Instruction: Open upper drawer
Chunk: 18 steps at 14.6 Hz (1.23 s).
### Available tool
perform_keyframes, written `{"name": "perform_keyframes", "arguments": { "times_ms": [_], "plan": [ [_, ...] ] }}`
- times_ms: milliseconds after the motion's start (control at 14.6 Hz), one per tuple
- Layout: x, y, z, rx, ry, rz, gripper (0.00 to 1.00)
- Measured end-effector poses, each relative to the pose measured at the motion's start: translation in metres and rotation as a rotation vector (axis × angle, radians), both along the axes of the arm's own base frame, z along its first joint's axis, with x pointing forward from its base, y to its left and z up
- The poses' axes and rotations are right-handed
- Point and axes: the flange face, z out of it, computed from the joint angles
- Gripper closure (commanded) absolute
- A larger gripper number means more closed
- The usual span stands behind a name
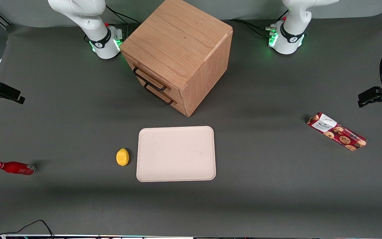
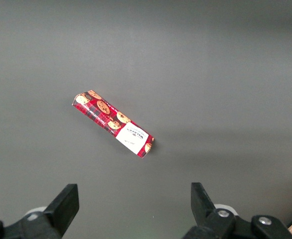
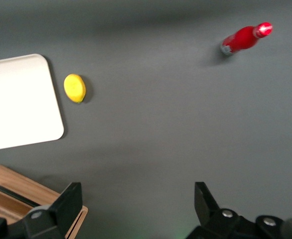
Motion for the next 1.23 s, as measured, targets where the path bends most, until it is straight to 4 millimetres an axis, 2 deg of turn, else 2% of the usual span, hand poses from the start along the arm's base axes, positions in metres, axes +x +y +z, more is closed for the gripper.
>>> {"name": "perform_keyframes", "arguments": {
  "times_ms": [205, 548, 753, 890, 1096, 1233],
  "plan": [
    [0.002, 0.038, -0.009, 0.009, 0.028, 0.14, 0.0],
    [-0.001, 0.087, -0.025, 0.048, 0.06, 0.424, 0.0],
    [-0.007, 0.127, -0.037, 0.082, 0.074, 0.598, 0.0],
    [-0.013, 0.162, -0.051, 0.122, 0.075, 0.684, 0.0],
    [-0.025, 0.215, -0.082, 0.156, 0.077, 0.8, 0.0],
    [-0.035, 0.238, -0.101, 0.208, 0.083, 0.858, 0.0]
  ]
}}
